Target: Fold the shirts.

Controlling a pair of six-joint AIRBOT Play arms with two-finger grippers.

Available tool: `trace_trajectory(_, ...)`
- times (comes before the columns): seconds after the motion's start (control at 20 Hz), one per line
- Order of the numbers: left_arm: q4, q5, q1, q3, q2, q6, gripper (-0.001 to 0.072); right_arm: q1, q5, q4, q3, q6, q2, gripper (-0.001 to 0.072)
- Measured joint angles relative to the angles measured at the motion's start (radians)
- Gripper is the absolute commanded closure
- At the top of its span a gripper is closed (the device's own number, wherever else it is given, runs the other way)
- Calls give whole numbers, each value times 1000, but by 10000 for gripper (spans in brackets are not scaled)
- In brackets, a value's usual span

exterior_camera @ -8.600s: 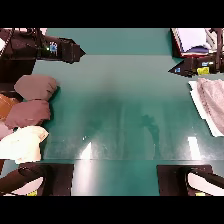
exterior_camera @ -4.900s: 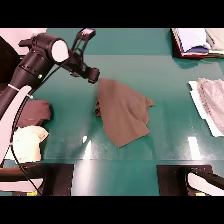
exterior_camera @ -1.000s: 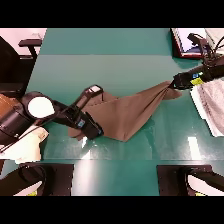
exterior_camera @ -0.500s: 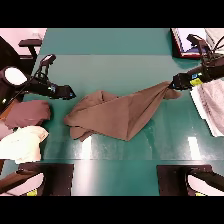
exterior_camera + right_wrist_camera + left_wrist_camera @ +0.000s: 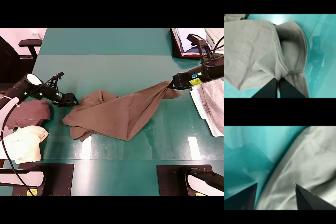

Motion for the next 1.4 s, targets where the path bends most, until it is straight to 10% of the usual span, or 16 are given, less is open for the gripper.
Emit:
trace_trajectory(0.2,14,28,-52,1,-19,10,681,0,-3,0,0,3,0,691)
trace_trajectory(1.0,-2,39,24,654,554,-3,686,-79,48,-5,626,6,32,691)
trace_trajectory(1.4,3,76,29,932,707,-32,686,-83,-78,-63,607,13,240,692)
